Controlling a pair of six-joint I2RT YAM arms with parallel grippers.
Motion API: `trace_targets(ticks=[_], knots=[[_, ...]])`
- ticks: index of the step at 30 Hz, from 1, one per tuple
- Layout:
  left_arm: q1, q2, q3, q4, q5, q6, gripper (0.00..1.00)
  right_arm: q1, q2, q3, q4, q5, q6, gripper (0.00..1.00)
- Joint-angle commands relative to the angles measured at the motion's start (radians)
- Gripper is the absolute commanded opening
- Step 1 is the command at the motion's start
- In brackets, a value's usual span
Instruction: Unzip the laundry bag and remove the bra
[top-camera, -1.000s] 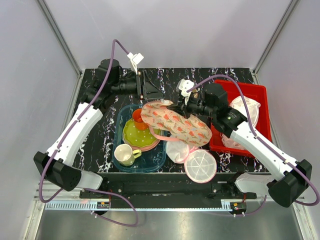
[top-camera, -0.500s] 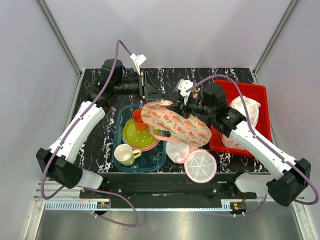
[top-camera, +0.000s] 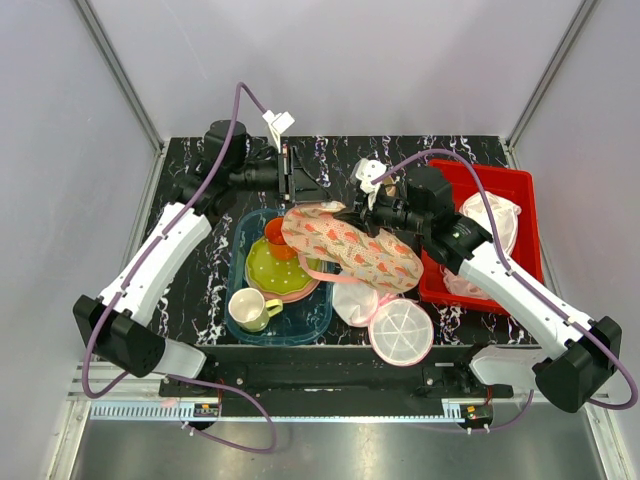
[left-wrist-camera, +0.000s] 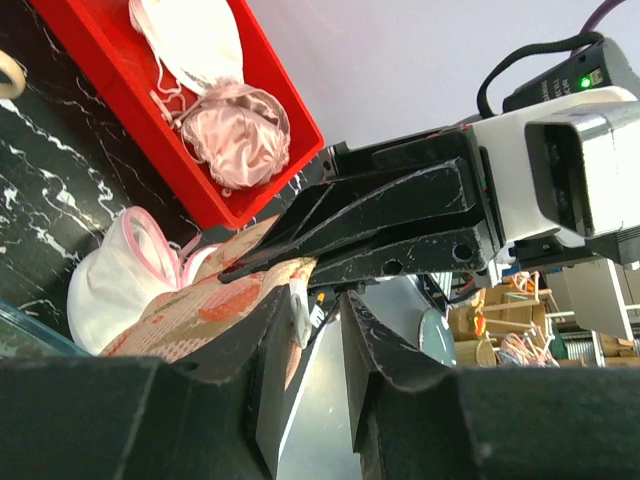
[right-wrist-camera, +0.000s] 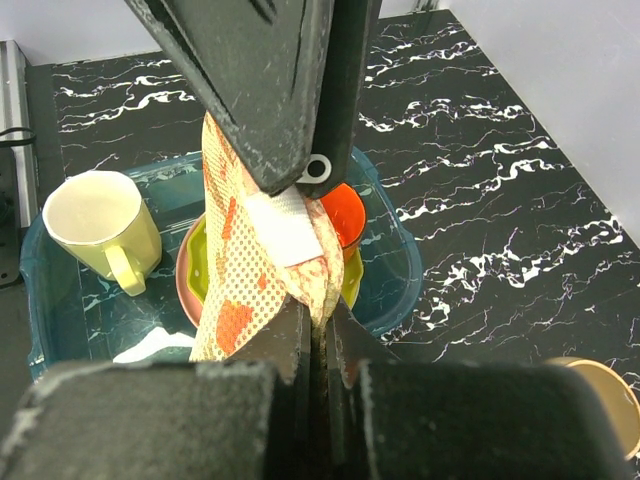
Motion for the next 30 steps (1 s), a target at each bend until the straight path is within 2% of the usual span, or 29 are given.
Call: trace_targets(ticks=[1,3,7,11,18,23,30], knots=[[-0.005,-0.013,-0.020,0.028,0.053,0.014,0.29,0.009,-0.012,0.038,0.037,-0.020,0.013,0.00],[-0.005,-0.013,-0.025,0.030,0.054,0.012,0.27,0.007,-0.013,0.040,0.037,-0.018,0.013,0.00],[-0.005,-0.025,-0.023,0.038,0.030,0.006,0.17,0.009,-0.014,0.039,0.035,-0.018,0.014,0.00],[-0.005,-0.031,-0.021,0.035,0.024,0.006,0.00,0.007,-0.012,0.037,0.034,-0.018,0.016,0.00],[0.027,-0.077,-0.021,-0.016,-0.091,0.032,0.00,0.009,-0.037,0.014,0.032,0.035,0.010,0.00],[0.136,-0.140,-0.112,0.097,-0.059,-0.081,0.00,0.007,-0.086,-0.006,0.058,0.140,0.046,0.00],[0.262,-0.221,-0.236,0.157,-0.103,-0.151,0.00,0.007,-0.158,-0.063,0.196,0.249,0.126,0.00]])
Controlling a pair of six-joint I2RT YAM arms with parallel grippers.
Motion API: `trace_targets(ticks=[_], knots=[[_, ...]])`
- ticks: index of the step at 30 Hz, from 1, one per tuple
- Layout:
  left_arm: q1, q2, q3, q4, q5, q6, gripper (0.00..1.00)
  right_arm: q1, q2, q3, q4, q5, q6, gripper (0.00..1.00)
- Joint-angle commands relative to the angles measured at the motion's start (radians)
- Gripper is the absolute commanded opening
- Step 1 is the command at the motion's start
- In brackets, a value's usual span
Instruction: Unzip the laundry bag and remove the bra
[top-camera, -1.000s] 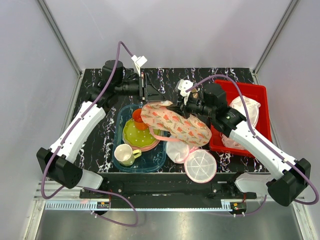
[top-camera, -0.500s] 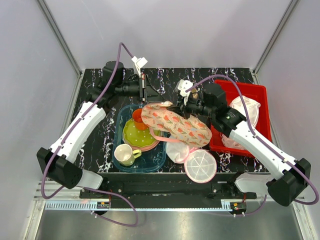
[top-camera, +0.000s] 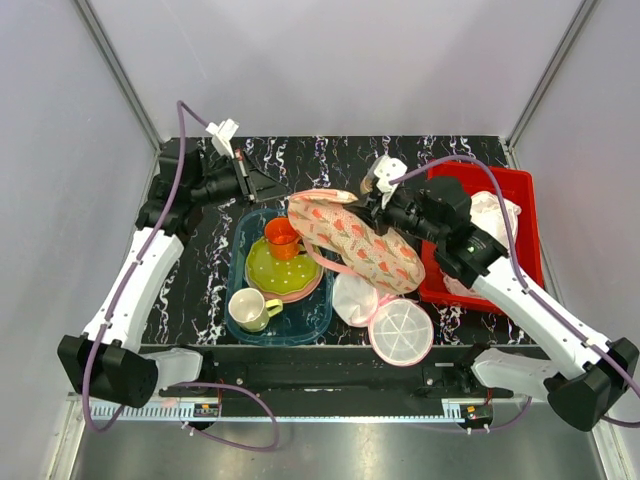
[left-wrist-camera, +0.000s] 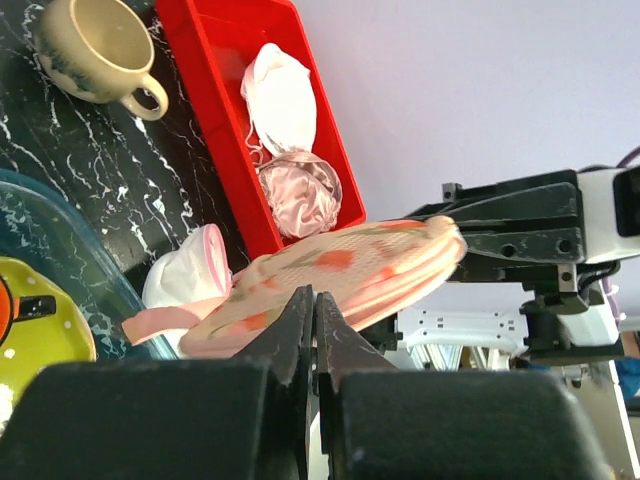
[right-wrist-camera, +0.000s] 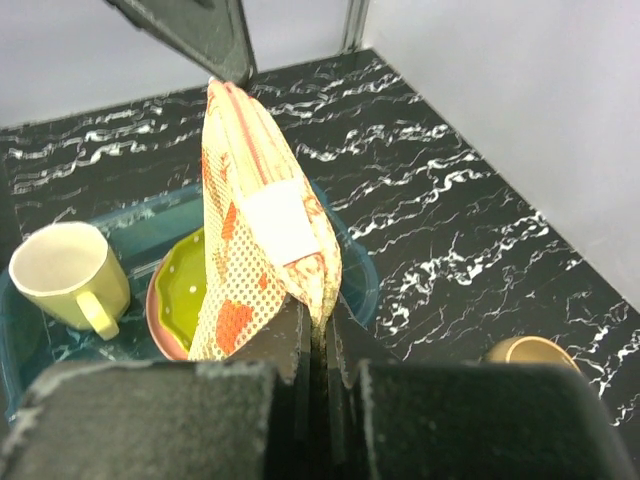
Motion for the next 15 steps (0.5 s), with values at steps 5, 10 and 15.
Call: trace_targets(ticks=[5,10,15], knots=[[0.065,-0.057,-0.133,0.142,-0.057,-0.085,0.00,0.001,-0.110,-0.148,0.546,0.171,0.348,0.00],[0.071,0.005,-0.202,0.288,-0.028,-0.179,0.00,0.001,-0.086,-0.300,0.948,0.246,0.540,0.00],[0.074,0.035,-0.122,0.296,0.004,-0.194,0.00,0.001,-0.041,-0.359,0.995,0.274,0.549,0.00]])
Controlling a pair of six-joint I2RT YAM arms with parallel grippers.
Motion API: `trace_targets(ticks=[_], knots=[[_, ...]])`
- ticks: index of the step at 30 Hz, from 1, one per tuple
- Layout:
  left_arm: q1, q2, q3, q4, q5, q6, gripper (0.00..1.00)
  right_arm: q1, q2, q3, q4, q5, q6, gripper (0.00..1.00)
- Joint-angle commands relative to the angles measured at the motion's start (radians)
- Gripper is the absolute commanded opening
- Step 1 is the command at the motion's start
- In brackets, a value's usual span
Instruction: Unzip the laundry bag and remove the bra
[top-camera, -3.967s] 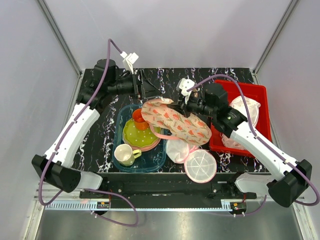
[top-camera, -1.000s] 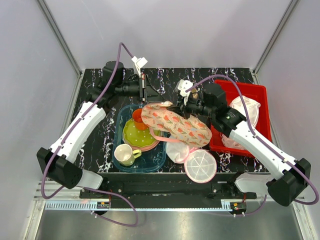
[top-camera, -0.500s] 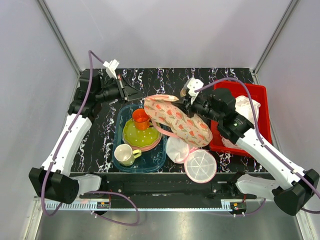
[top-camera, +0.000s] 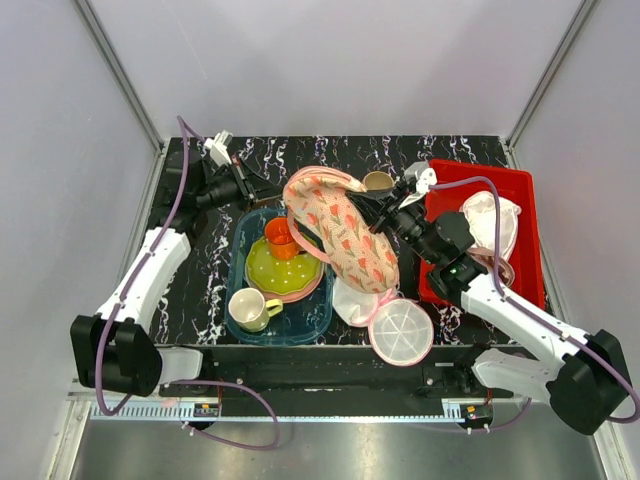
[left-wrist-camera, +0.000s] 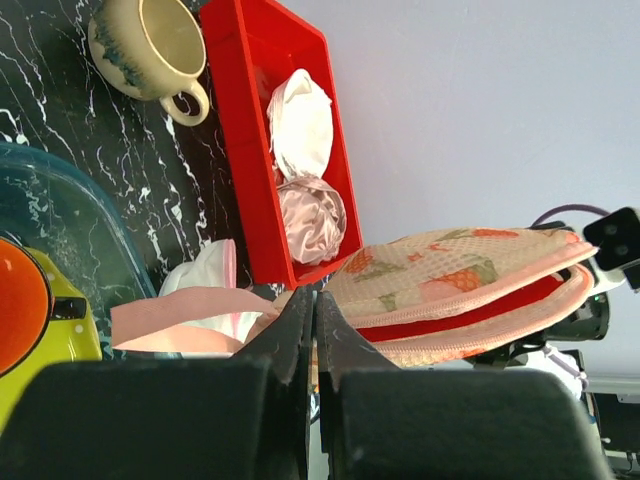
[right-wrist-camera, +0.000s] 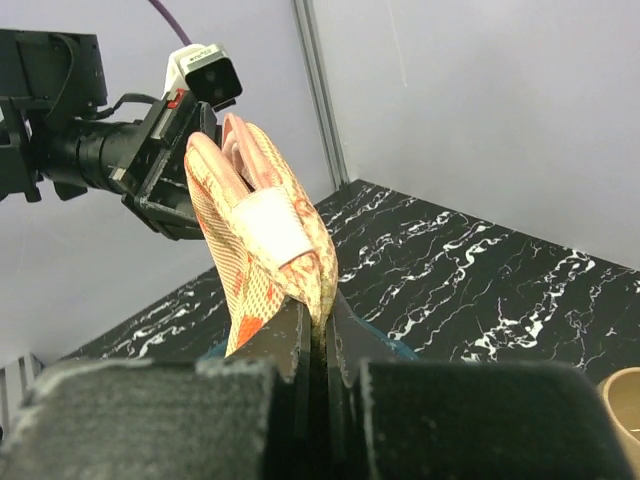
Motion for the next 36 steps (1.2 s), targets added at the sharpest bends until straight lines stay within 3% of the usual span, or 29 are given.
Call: trace_targets(ticks=[1,3,5,9,15,19,24,31,36], knots=[[0.006,0.010,0.092,0.054,0.017,-0.025,0.00,0.000,0.010,-0.018,0.290,0.084,0.110,0.00],[0.006,0.013,0.152,0.013,0.013,-0.005,0.00,-0.001,0.006,-0.020,0.236,0.070,0.106,0.26],[0.006,0.015,0.181,0.004,0.017,-0.002,0.00,-0.001,-0.003,0.021,0.154,0.019,0.054,0.58],[-0.002,0.013,0.232,0.004,0.026,-0.019,0.00,-0.001,-0.031,0.156,-0.209,-0.083,-0.133,0.79],[-0.066,0.018,0.297,0.005,0.019,-0.019,0.00,0.000,-0.026,0.362,-0.574,-0.114,-0.390,0.84],[-0.114,0.045,0.339,-0.029,0.019,0.008,0.00,-0.001,-0.002,0.458,-0.702,-0.111,-0.497,0.89],[-0.152,0.073,0.384,-0.093,0.022,0.059,0.00,0.002,0.069,0.621,-0.880,-0.162,-0.609,0.86],[-0.195,0.096,0.406,-0.147,0.053,0.119,0.00,0.002,0.142,0.687,-0.980,-0.214,-0.762,0.95],[-0.211,0.104,0.413,-0.162,0.050,0.131,0.00,0.000,0.208,0.742,-1.057,-0.298,-0.770,0.99]])
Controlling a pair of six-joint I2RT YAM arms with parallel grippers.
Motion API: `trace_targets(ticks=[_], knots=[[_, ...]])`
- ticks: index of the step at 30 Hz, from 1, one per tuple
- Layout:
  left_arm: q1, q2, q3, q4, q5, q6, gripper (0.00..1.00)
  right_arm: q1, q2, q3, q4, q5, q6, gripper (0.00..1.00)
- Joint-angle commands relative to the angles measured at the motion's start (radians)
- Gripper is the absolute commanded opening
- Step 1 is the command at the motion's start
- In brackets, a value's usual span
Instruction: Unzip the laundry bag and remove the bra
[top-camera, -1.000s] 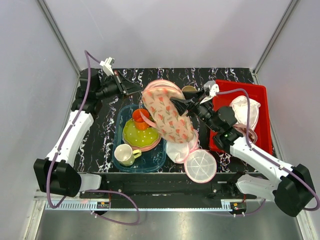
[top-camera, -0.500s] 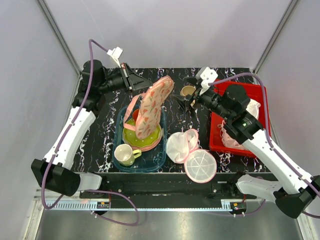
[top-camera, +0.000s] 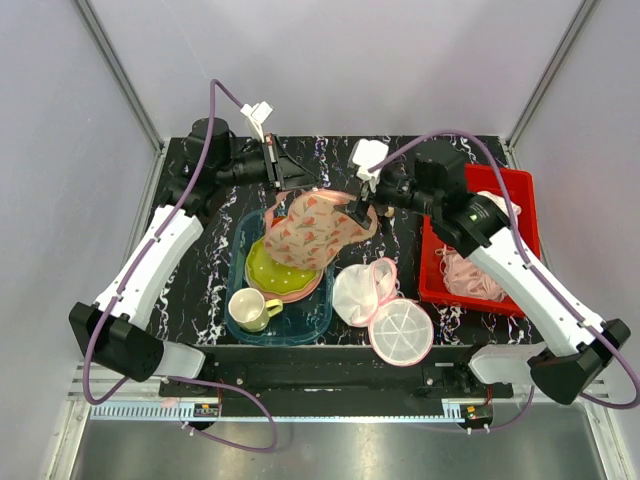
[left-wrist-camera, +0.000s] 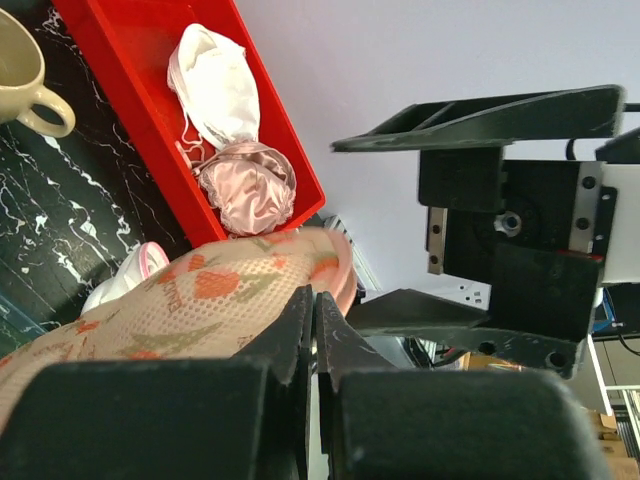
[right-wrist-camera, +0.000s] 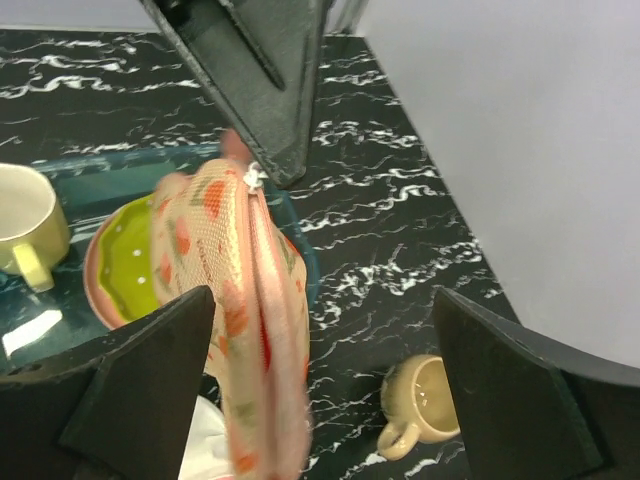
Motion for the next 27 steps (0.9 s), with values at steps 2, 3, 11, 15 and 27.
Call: trace_targets(ticks=[2,3,11,15,27], knots=[[-0.017,-0.002,0.061,0.020,0.026,0.025,0.00,0.002,0.050,0.071,-0.072,-0.092,-0.049,0.98],[-0.023,-0.002,0.063,0.017,0.024,0.026,0.00,0.002,0.069,0.076,-0.072,-0.087,-0.049,0.97],[-0.037,-0.001,0.064,0.012,-0.009,0.022,0.00,0.042,0.127,0.114,-0.106,-0.152,-0.010,0.63],[-0.032,-0.002,0.093,-0.006,-0.038,0.023,0.00,0.042,0.086,0.060,-0.069,-0.098,0.023,0.00],[0.144,-0.091,0.052,-0.054,-0.097,0.040,0.00,0.037,-0.390,-0.534,0.705,0.451,0.281,0.00]])
